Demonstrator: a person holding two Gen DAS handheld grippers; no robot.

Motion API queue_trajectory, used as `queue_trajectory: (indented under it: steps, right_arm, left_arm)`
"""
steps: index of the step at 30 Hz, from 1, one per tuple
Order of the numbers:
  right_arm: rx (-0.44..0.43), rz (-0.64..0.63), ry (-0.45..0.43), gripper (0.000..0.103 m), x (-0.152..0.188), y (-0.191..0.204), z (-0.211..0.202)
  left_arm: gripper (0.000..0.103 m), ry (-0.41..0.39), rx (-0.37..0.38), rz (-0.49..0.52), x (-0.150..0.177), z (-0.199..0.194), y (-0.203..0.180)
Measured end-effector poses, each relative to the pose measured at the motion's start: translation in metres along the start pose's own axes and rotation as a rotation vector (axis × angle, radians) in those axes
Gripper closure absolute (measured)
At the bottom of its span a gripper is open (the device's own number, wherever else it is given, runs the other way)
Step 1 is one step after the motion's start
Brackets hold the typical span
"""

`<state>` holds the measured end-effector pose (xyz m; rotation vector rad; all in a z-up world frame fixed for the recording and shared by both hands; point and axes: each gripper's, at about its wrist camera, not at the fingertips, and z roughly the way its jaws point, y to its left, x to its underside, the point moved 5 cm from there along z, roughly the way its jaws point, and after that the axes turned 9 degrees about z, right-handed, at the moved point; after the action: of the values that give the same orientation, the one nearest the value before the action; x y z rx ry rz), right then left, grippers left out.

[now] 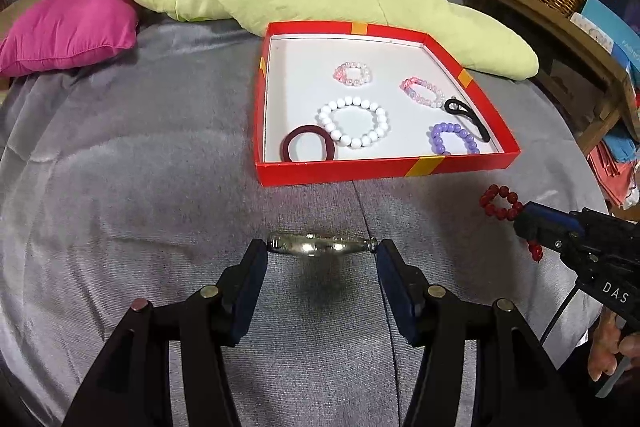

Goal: Organize jewelry
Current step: 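Lift and hold the silver bangle with the left tool while the right tool holds the red bracelet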

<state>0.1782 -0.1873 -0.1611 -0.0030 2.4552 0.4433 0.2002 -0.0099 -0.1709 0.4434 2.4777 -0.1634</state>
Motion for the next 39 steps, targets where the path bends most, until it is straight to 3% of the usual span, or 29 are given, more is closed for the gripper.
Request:
queue_trajectory:
  steps: [7,9,17,19,21,22,29,32,39]
  right_arm:
    - [-0.046,0.031,-0.017,0.083,-0.005,0.003,-0.005]
    - [-0.058,0.033,-0.031,0.083,-0.007,0.006,-0.008]
    - [-0.055,0.042,-0.019,0.083,-0.007,0.010,-0.004]
    - [-0.039,0.038,-0.010,0.083,-0.006,0.008,-0.002]
    - [-0.033,0.042,-0.004,0.083,-0.005,0.006,-0.001]
    - [-0.030,0.048,-0.001,0.083,-0.005,0.004,-0.001]
    - [-0.017,0.063,0.009,0.083,-0.004,0.000,0.002]
    - [-0.015,0.064,0.009,0.083,-0.003,0.000,0.002]
    - [-0.009,0.078,0.007,0.083,-0.003,-0.006,0.000]
  left_arm:
    - [0.045,-0.021,-0.001,-0.003,-0.004,-0.006,0.000]
    - [0.066,-0.024,0.006,-0.004,-0.006,-0.008,0.000]
    - [0.065,-0.013,0.006,-0.040,-0.008,-0.005,0.006]
    - [0.061,0.010,-0.002,-0.041,-0.005,0.000,0.008]
    - [0.031,0.032,-0.027,-0.044,-0.002,0.004,0.011]
    - [0.028,0.035,-0.040,-0.051,-0.001,0.006,0.012]
    - [0.022,0.125,-0.067,-0.073,0.006,0.037,0.011]
    - [0.022,0.097,-0.118,-0.039,-0.002,0.044,0.007]
    - [0.022,0.058,-0.108,-0.041,-0.008,0.049,0.001]
